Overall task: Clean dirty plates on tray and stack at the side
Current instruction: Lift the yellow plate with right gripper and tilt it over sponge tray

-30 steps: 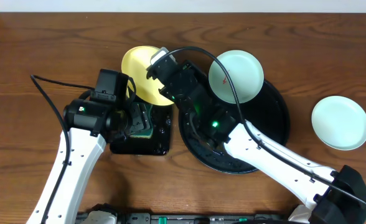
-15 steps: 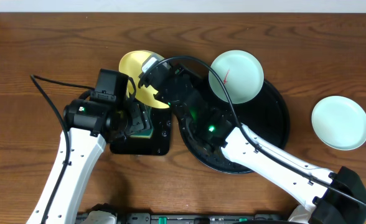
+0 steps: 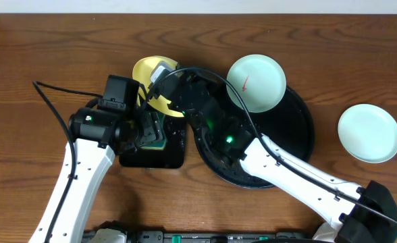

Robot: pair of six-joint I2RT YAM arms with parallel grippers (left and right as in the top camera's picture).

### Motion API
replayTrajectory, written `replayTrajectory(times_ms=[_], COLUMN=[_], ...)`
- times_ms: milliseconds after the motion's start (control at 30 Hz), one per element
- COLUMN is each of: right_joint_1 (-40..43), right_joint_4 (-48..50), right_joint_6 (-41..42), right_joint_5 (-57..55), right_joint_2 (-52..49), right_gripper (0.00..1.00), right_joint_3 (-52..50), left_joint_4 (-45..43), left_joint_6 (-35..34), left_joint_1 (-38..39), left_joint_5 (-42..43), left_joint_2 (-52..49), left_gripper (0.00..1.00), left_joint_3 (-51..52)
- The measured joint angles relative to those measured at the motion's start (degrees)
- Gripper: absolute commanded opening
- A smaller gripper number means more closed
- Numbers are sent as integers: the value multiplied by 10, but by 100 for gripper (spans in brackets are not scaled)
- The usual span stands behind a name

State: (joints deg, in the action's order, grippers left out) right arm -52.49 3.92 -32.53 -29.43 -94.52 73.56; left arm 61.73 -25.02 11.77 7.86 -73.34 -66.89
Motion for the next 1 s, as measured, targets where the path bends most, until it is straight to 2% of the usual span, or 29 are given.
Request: replayTrajectory(times_ms=[433,1000], right_joint_1=[0,0], right_joint_4=[24,47], right_joint_6=[-40,-50], right_joint_5=[-12,-13], right_joint_2=[0,0], right_gripper=[1,1], right_joint_3=[0,0], left_joint_4=[0,0], left_joint_6=[0,0], left_joint_1=[0,0], left_joint_5=[0,2], left_joint_2=[0,0], left_gripper=[79,80], left_joint_3=[0,0])
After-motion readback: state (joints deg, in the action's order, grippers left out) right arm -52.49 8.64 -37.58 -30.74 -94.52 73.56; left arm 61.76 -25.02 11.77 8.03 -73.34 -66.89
